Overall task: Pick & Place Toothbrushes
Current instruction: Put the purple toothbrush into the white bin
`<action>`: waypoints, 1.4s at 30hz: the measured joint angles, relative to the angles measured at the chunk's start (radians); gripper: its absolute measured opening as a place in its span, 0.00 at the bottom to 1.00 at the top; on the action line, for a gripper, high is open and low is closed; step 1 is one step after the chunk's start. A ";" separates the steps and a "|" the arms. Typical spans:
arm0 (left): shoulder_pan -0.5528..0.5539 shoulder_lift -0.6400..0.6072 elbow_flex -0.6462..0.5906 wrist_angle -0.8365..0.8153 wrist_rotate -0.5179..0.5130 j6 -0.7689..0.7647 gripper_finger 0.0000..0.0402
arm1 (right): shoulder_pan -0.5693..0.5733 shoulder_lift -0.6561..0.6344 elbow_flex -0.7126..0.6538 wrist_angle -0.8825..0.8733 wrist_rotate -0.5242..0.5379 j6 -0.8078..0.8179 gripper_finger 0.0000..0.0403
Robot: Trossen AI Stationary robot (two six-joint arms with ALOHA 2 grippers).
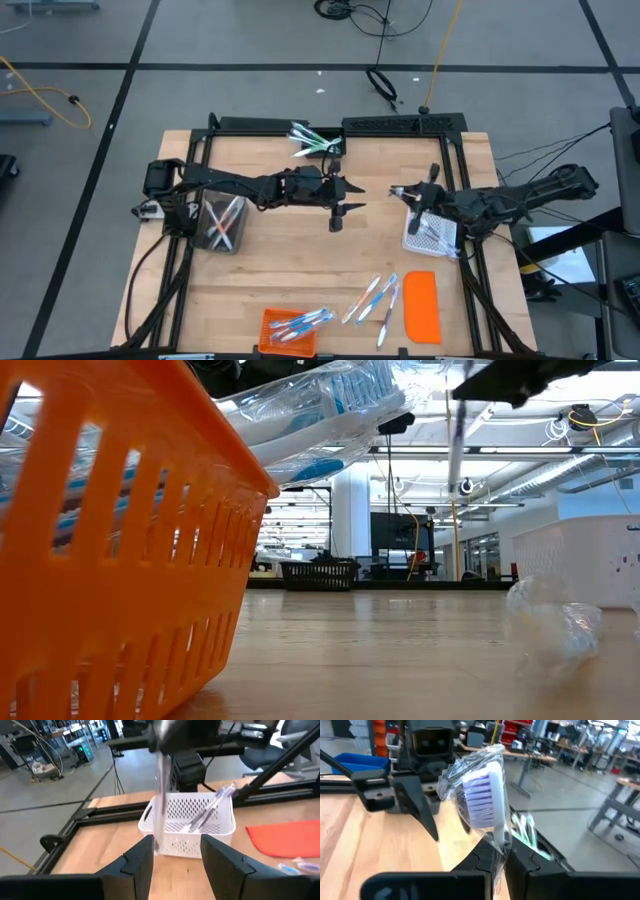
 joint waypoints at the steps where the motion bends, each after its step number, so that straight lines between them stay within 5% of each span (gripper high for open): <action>1: 0.000 0.000 0.000 -0.007 0.000 0.000 0.41 | 0.008 -0.023 0.000 -0.038 0.010 0.021 0.03; 15: 0.000 0.000 0.000 -0.102 0.000 -0.007 0.39 | 0.063 -0.316 0.000 -0.497 -0.007 0.281 0.03; 25: 0.000 0.000 0.000 -0.108 0.019 -0.010 0.39 | 0.062 -0.371 0.000 -0.713 -0.096 0.419 0.03; 33: -0.003 0.000 0.000 -0.138 0.072 -0.014 0.39 | 0.062 -0.371 0.000 -0.742 -0.110 0.449 0.03; 42: -0.030 0.000 0.000 -0.179 0.072 -0.013 0.39 | 0.062 -0.371 0.000 -0.737 -0.228 0.442 0.17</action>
